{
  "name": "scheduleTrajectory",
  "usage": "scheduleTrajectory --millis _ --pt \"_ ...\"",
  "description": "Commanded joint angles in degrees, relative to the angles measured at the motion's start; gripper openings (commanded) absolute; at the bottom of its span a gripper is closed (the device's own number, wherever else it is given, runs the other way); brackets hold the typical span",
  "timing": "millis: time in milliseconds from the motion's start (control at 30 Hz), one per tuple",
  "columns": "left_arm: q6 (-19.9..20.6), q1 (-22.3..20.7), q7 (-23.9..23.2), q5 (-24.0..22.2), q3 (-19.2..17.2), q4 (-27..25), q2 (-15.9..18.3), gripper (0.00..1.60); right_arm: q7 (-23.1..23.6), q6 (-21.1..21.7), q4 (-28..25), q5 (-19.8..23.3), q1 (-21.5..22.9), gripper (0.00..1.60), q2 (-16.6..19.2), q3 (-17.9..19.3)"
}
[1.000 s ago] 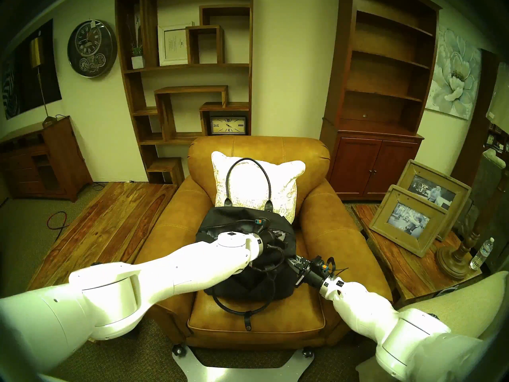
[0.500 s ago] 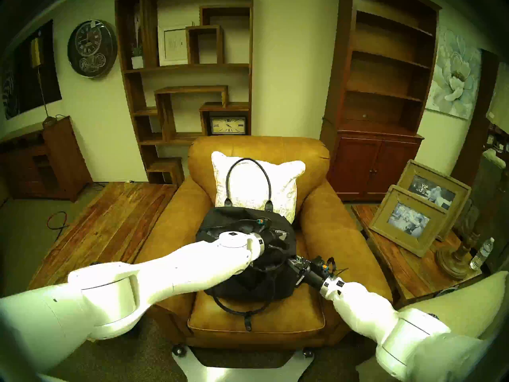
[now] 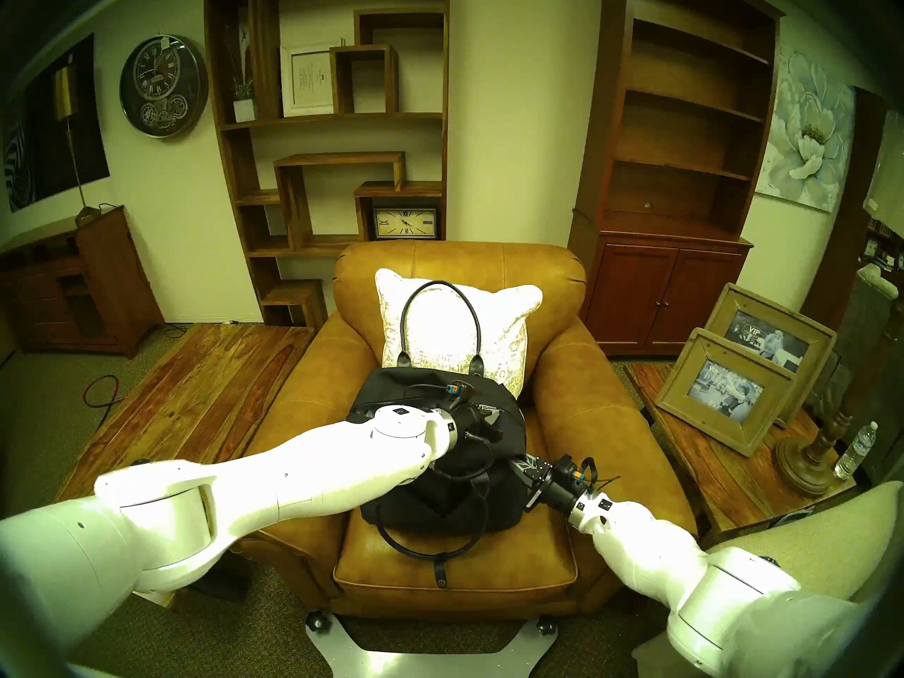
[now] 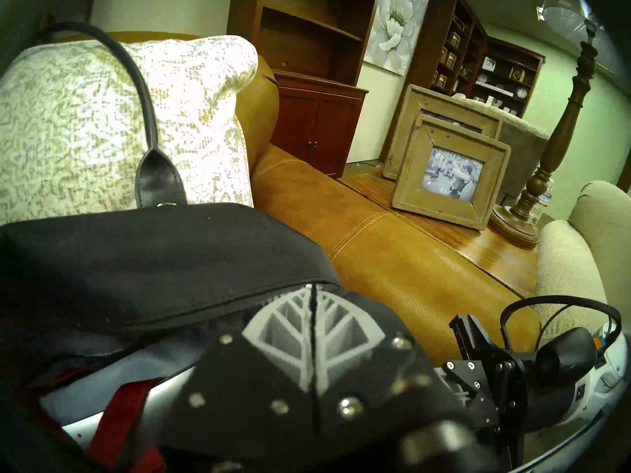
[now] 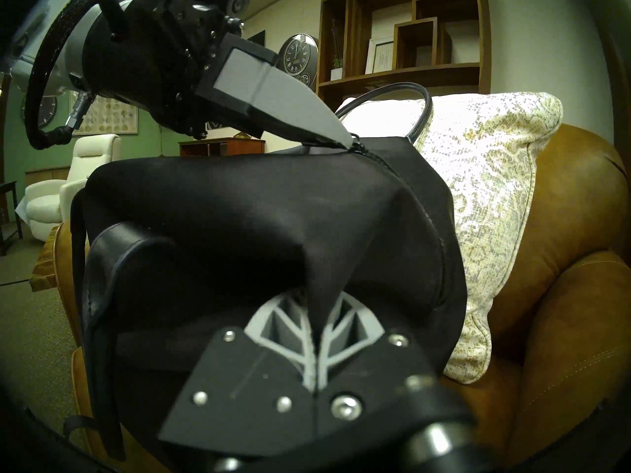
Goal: Close a bag with a zipper
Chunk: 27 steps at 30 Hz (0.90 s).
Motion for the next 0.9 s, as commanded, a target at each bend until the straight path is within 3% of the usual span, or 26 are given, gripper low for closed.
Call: scheduleTrajectory --millis 0,267,667,867 --pt "0.58 -2.99 1.83 2.60 -0.03 -4.36 4.01 0.00 -0.35 -0.69 1.42 0.03 0.48 0.00 -0.16 0.26" --pt "1.99 -2.97 4.47 4.76 0.66 -7.98 7.33 0.00 -0.73 -1.99 3.51 0.47 0.83 0.00 -0.80 0.98" --pt "-0.64 -2.42 6.59 8.44 1.10 -10.73 10.65 0.00 0.35 -1.96 4.67 0.75 0.97 0.00 -0.96 1.79" --pt "-1.65 -2.55 7.54 11.60 2.10 -13.02 14.13 0.00 0.60 -1.62 5.20 0.66 1.08 0.00 -1.09 2.01"
